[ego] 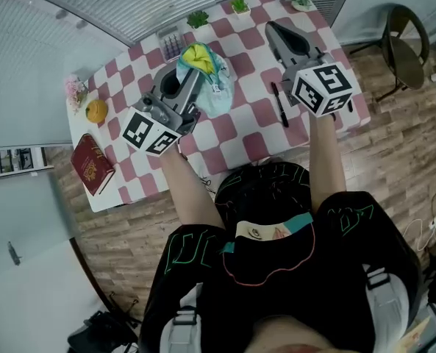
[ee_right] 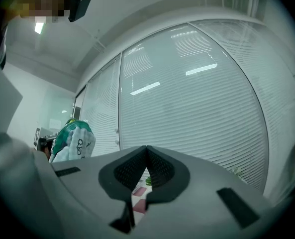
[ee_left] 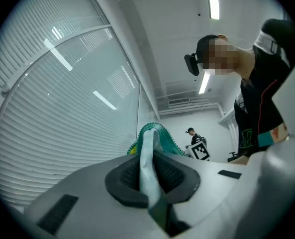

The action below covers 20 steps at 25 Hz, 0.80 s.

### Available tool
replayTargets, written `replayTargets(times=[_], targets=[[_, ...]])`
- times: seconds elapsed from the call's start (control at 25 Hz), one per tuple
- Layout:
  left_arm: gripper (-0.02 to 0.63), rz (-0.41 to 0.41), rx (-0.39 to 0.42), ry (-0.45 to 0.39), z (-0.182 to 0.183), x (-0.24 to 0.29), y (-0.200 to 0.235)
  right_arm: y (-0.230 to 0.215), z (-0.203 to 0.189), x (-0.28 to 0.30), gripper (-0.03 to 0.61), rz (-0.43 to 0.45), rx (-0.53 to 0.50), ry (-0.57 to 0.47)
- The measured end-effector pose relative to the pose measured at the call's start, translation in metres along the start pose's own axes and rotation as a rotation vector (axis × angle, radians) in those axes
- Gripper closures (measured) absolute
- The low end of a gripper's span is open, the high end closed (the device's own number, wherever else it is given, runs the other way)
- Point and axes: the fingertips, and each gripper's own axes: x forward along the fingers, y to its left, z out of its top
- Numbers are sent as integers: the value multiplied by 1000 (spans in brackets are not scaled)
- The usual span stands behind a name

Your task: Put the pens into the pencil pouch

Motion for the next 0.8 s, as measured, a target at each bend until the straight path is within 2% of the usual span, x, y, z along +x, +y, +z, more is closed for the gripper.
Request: replayTargets(times=[0.2, 0.52, 0.68, 0.8], targets=[[588, -74, -53, -14, -6, 2, -11, 15, 8, -2, 580, 110, 16, -44], [588, -99, -81, -19, -7, -5, -13, 44, 25, 0, 577, 250, 42, -106], [588, -99, -86, -21, -7, -8, -13, 55, 31, 1, 514, 306, 53, -133], [588, -107, -87, -19, -7, -9, -13, 67, 36, 0, 463, 382, 68, -143]])
